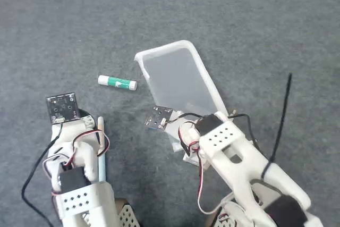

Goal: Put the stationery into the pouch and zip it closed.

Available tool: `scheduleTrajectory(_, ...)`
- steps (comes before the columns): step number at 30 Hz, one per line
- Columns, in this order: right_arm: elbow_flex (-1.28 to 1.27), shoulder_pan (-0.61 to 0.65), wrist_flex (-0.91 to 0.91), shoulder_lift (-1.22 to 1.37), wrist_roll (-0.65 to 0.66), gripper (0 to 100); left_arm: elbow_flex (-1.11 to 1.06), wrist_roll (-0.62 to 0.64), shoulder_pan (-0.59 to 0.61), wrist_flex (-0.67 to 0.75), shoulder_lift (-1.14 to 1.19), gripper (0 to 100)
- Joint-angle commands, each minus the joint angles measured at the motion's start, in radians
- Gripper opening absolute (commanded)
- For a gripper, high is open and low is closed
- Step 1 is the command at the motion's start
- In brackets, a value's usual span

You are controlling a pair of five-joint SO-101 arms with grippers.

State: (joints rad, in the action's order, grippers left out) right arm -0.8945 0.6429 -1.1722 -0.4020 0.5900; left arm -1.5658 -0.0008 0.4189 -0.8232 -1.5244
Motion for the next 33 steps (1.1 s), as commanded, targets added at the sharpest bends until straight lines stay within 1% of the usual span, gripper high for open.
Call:
scheduleTrajectory(1,0.009,0.005,0.005,0.03,0.021,19.1,0.012,0.011,0.008,0.023,-0.017,1)
scheduleTrajectory(4,0.009,0.007,-0.012,0.008,0.021,18.4,0.012,0.011,0.008,0.023,-0.017,1)
scheduleTrajectory(8,0.005,0.028,-0.061,-0.094,0.017,15.3,0.012,0.011,0.008,0.023,-0.017,1)
scheduleTrajectory(12,-0.005,0.074,-0.114,-0.166,0.011,15.3,0.012,0.011,0.008,0.025,-0.017,1)
scheduleTrajectory(14,-0.031,0.081,-0.093,-0.174,0.012,16.9,0.012,0.011,0.008,0.026,-0.017,1)
scheduleTrajectory(17,-0.054,0.076,-0.042,-0.153,0.018,19.5,0.012,0.011,0.008,0.026,-0.017,1)
scheduleTrajectory(21,-0.052,0.074,-0.015,-0.101,0.021,19.5,0.012,0.011,0.008,0.026,-0.017,1)
scheduleTrajectory(25,-0.051,0.008,0.076,-0.03,0.032,19.5,0.012,0.011,0.008,0.026,-0.017,1)
scheduleTrajectory(28,-0.051,-0.025,0.124,0.028,0.086,19.5,0.012,0.011,0.008,0.026,-0.017,1)
scheduleTrajectory(33,-0.023,-0.03,0.133,0.111,0.094,19.5,0.012,0.011,0.008,0.026,-0.017,1)
